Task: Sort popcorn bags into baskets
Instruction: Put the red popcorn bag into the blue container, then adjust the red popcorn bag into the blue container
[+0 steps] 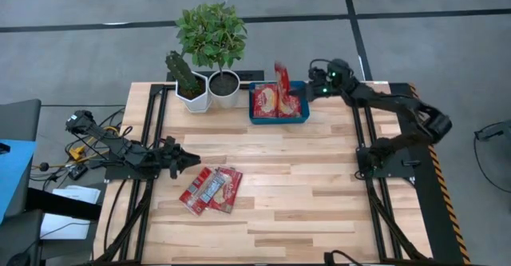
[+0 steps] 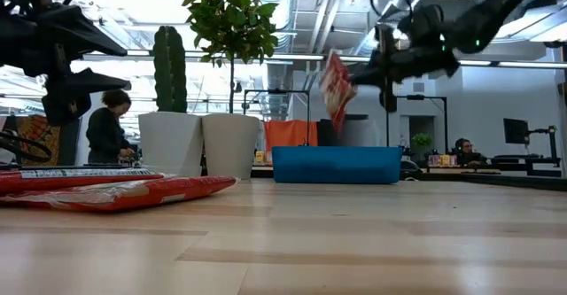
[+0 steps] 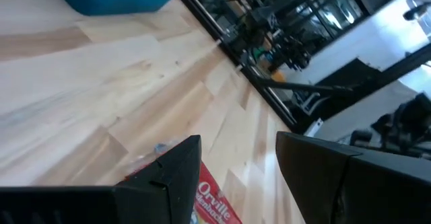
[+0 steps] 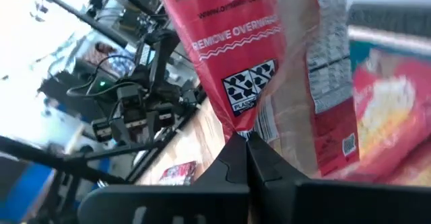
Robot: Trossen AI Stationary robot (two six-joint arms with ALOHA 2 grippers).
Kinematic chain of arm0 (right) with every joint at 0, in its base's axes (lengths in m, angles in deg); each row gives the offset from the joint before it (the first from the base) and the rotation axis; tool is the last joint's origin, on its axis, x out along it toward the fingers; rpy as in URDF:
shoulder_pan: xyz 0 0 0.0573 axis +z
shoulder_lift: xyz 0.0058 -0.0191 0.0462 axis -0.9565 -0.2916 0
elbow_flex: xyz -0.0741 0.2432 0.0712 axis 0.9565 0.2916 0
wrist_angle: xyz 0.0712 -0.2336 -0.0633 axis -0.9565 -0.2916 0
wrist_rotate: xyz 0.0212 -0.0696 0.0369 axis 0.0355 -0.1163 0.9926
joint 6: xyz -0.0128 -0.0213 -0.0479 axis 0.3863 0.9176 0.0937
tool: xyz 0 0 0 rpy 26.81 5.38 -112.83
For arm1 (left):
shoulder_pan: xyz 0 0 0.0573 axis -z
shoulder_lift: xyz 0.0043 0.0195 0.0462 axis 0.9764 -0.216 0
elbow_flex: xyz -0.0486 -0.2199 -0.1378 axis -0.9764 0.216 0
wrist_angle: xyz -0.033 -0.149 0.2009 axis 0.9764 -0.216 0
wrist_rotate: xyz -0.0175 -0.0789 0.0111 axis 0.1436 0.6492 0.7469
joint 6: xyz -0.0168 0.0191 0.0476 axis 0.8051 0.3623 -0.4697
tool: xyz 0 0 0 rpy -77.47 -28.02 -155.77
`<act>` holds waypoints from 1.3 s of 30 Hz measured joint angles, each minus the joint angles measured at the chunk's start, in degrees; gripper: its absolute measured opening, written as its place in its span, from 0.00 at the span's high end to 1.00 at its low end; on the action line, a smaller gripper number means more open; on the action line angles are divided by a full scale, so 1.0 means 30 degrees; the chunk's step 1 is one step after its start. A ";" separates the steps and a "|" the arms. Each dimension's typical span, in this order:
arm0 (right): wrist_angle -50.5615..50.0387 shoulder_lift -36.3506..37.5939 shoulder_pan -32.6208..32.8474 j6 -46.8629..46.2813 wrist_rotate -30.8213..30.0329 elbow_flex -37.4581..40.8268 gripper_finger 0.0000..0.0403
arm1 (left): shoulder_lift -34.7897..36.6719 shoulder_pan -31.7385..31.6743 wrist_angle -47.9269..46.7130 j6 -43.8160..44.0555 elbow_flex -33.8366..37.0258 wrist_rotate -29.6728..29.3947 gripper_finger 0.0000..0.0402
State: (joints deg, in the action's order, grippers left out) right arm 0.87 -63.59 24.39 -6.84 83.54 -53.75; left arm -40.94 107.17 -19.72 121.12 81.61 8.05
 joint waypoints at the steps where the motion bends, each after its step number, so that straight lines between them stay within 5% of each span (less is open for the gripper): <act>1: 0.0767 -0.0418 -0.0054 -0.0549 -0.0016 0.0310 1.00 | 0.0000 0.0001 0.0000 0.0007 0.0000 -0.0139 0.54; 16: 0.3838 -0.4890 -0.0348 -0.3315 -0.0120 0.0718 1.00 | 0.0000 0.0001 -0.0011 0.0291 0.0000 -0.1427 0.54; 30: 0.3407 -0.5178 -0.0487 -0.3654 0.0837 0.0676 0.80 | -0.0007 0.0001 -0.0029 0.0087 0.0000 -0.1700 0.54; 39: 0.2023 -0.4767 -0.1378 -0.3926 0.0801 0.0749 0.80 | 0.0000 0.0001 -0.0029 -0.0036 0.0000 -0.1692 0.54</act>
State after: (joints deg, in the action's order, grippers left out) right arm 6.94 -77.89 20.26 -18.62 85.95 -51.51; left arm -40.94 107.17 -19.81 121.01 81.61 2.97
